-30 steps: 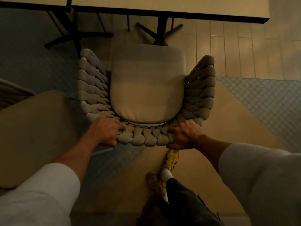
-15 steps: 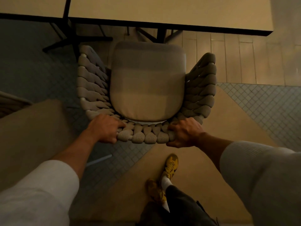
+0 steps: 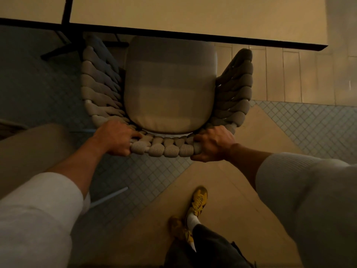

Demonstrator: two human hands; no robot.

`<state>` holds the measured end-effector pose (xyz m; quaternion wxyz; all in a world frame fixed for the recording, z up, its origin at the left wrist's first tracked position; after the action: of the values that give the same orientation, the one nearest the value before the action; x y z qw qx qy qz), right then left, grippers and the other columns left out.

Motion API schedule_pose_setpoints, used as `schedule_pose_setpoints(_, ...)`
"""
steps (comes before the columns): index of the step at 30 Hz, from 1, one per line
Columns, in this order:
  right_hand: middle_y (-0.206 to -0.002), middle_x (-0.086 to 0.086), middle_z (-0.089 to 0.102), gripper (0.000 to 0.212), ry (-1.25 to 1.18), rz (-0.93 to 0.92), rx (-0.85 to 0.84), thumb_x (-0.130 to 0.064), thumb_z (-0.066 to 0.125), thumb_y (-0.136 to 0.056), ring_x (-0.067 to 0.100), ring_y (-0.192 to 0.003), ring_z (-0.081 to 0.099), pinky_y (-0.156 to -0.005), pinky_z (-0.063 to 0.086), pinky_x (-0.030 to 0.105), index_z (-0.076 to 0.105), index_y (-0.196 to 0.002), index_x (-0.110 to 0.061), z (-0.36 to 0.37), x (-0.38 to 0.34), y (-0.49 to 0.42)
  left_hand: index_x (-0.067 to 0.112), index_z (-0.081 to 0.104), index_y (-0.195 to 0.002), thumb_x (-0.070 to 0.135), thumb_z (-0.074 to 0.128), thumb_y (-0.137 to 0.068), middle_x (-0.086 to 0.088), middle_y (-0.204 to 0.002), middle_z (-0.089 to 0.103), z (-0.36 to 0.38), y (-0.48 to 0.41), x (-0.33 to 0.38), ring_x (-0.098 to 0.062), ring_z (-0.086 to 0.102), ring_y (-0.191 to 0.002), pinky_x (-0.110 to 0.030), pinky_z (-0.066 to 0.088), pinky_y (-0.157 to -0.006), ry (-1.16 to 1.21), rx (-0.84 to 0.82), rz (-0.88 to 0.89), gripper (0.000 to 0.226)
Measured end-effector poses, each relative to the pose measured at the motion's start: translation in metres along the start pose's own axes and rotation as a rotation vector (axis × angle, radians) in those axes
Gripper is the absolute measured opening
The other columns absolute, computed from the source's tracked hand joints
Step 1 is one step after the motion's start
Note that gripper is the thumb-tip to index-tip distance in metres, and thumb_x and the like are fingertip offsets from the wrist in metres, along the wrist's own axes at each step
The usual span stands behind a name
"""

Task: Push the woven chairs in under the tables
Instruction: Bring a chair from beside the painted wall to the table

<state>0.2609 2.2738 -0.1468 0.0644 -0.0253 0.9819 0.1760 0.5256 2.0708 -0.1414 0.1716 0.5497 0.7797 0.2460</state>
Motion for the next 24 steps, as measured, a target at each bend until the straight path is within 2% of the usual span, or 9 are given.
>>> schedule_pose_setpoints(4,-0.089,-0.016,0.068,0.064,-0.002,-0.008,-0.01,-0.091,0.042,-0.076,0.013,-0.071,0.06,-0.063,0.038,0.026,0.069,-0.1,-0.039,-0.003,0.002,-0.007,0.062,0.05,-0.134,0.067,0.05,-0.066,0.019,-0.12,0.072,-0.001,-0.004,-0.008,-0.011,0.069,-0.099,-0.029,0.048,-0.074,-0.015,0.001,0.006,0.068)
schedule_pose_setpoints(10,-0.082,-0.016,0.065,0.063,-0.018,0.013,-0.034,-0.09,0.042,-0.076,0.012,-0.067,0.059,-0.061,0.039,0.026,0.069,-0.101,-0.039,-0.006,-0.004,-0.02,0.061,0.048,-0.138,0.066,0.052,-0.067,0.016,-0.125,0.071,-0.008,-0.005,-0.025,-0.012,0.067,-0.104,-0.03,0.051,-0.081,-0.055,-0.015,-0.003,0.071)
schedule_pose_setpoints(14,-0.078,-0.015,0.064,0.064,0.003,0.014,-0.032,-0.091,0.038,-0.076,0.013,-0.066,0.06,-0.061,0.049,0.028,0.068,-0.097,-0.039,-0.003,-0.003,-0.028,0.063,0.049,-0.137,0.067,0.053,-0.069,0.018,-0.119,0.073,-0.006,-0.005,-0.03,-0.011,0.068,-0.099,-0.029,0.044,-0.074,-0.044,0.004,-0.013,0.068)
schedule_pose_setpoints(17,-0.076,-0.015,0.064,0.064,0.025,0.015,-0.023,-0.091,0.039,-0.074,0.013,-0.064,0.061,-0.061,0.053,0.029,0.069,-0.094,-0.038,-0.004,0.001,-0.035,0.064,0.051,-0.134,0.07,0.043,-0.064,0.017,-0.111,0.074,-0.004,-0.008,-0.035,-0.012,0.066,-0.093,-0.029,0.044,-0.073,-0.003,0.026,-0.033,0.071)
schedule_pose_setpoints(21,-0.076,-0.012,0.065,0.068,0.075,0.006,0.007,-0.093,0.036,-0.071,0.017,-0.064,0.061,-0.06,0.046,0.028,0.069,-0.092,-0.037,-0.015,0.013,-0.048,0.066,0.053,-0.131,0.073,0.027,-0.055,0.013,-0.112,0.074,-0.005,-0.012,-0.037,-0.019,0.068,-0.094,-0.031,0.049,-0.074,0.067,0.055,-0.078,0.081)
schedule_pose_setpoints(24,-0.068,-0.013,0.056,0.065,0.113,-0.004,0.01,-0.091,0.032,-0.072,0.01,-0.057,0.05,-0.06,0.037,0.026,0.066,-0.089,-0.038,-0.023,0.011,-0.056,0.069,0.051,-0.129,0.073,0.024,-0.057,0.013,-0.111,0.073,-0.007,-0.01,-0.04,-0.018,0.067,-0.099,-0.034,0.045,-0.081,-0.011,0.057,-0.131,0.077)
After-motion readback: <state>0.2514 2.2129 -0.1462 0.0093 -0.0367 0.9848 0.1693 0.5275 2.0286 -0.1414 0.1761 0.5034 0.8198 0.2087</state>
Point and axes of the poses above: each hand's wrist, its own y-axis away from the middle knuckle, its own z-axis out of the palm, x = y × z, the point moved 2 cm from there along -y, towards the middle knuckle
